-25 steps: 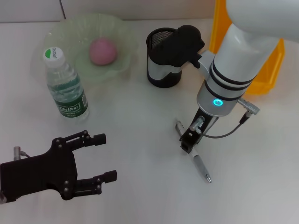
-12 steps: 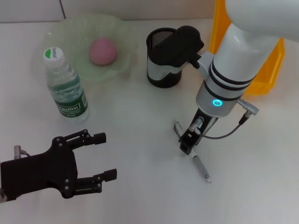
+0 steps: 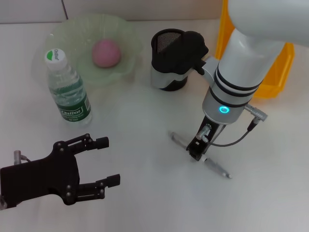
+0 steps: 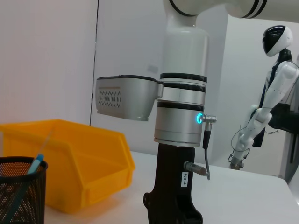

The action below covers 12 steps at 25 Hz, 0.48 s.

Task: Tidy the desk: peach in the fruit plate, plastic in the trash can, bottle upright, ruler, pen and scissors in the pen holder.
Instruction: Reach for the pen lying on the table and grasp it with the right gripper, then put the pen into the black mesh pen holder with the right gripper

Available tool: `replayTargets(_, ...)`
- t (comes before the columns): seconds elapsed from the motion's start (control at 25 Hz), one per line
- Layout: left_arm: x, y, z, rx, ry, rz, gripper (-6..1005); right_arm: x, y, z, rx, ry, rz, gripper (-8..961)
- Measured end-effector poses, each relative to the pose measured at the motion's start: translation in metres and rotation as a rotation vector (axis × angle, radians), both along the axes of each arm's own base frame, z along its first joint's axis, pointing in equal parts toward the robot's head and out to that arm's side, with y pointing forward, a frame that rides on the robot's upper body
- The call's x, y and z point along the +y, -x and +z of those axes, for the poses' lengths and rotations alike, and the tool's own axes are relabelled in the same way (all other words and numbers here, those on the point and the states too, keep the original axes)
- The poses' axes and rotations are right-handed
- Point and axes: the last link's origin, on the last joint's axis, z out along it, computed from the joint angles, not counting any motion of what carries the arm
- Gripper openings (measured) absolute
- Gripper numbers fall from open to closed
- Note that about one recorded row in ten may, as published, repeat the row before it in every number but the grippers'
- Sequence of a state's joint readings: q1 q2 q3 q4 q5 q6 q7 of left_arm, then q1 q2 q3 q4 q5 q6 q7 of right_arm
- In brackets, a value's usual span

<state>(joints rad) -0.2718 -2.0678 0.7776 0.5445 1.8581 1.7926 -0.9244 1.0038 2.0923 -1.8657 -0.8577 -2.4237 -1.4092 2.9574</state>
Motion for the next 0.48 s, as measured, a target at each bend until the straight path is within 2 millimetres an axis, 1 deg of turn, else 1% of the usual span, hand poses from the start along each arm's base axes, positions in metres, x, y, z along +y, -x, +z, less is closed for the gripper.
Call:
replayTargets(0.08,0.0003,0.0,0.0,0.001,-0.001,0.0,829,0.0004,0.0001,-0.0002,-0.003,0.0,0.001,267)
replayTargets(0.32,0.0008,-0.0001,0.0,0.001,-0.002,0.001,829,-0.0021,0.0013,-0.0019,-0.021,0.016,0.025,131)
replayTargets(0.48,0.0013,-0.0005,0.0001,0.0,-0.003,0.0,829,-0.0041,0.003,-0.0025,-0.021,0.024,0.037,134)
